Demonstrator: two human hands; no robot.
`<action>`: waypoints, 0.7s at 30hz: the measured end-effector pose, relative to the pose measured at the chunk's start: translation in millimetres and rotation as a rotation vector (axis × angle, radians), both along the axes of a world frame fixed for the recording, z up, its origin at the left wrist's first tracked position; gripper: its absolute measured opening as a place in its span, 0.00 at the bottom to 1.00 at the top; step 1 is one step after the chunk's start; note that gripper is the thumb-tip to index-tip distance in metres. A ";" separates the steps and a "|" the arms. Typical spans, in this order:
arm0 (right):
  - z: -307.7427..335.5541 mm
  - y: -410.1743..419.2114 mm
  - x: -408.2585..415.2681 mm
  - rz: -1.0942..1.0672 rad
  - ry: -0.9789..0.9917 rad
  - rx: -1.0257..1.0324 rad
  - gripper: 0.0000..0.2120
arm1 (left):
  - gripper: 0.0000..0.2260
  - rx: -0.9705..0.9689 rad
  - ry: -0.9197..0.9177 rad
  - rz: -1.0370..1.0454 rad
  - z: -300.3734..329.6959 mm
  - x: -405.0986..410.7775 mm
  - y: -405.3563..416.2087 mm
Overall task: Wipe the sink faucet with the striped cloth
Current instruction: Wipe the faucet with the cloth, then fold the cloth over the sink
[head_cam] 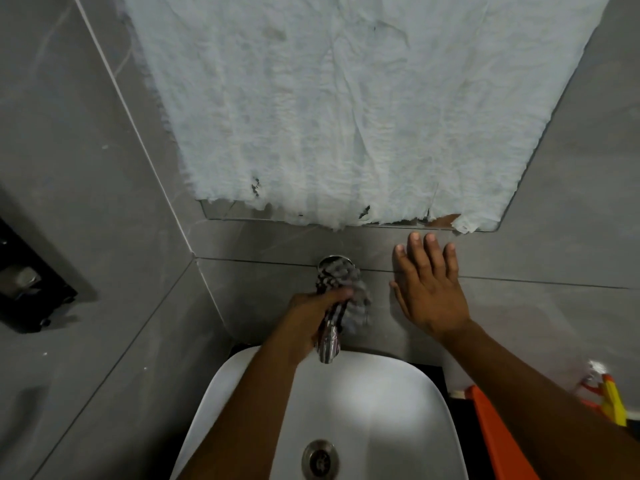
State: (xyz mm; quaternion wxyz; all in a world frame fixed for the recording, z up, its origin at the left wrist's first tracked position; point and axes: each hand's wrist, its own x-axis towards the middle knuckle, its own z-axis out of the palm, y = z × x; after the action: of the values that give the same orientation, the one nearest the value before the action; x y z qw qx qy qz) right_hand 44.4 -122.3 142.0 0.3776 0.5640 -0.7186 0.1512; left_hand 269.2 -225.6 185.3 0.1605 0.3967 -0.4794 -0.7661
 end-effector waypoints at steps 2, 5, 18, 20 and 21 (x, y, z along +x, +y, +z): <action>8.1 4.0 9.2 -0.007 -0.057 0.034 0.38 | 0.19 -0.163 -0.074 -0.032 -11.2 20.3 12.4; 18.6 10.6 42.4 -0.083 -0.280 0.059 0.34 | 0.16 -0.181 -0.048 -0.103 -31.6 47.9 37.1; -24.8 133.8 102.0 0.201 -1.789 0.261 0.14 | 0.22 0.578 0.322 -0.269 -83.3 11.7 108.5; -37.4 162.1 84.0 0.104 -1.820 0.057 0.16 | 0.20 0.349 0.148 -0.389 -79.4 -30.4 121.6; -46.2 178.3 73.4 0.039 -1.870 -0.090 0.16 | 0.18 0.223 0.056 -0.406 -80.7 -55.2 128.5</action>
State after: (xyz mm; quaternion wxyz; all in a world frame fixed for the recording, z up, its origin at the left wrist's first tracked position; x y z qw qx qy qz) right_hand 117.8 56.0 95.8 -0.3349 0.2104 -0.7143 0.5773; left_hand 214.0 -97.1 104.5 -0.0285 0.2860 -0.4574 -0.8415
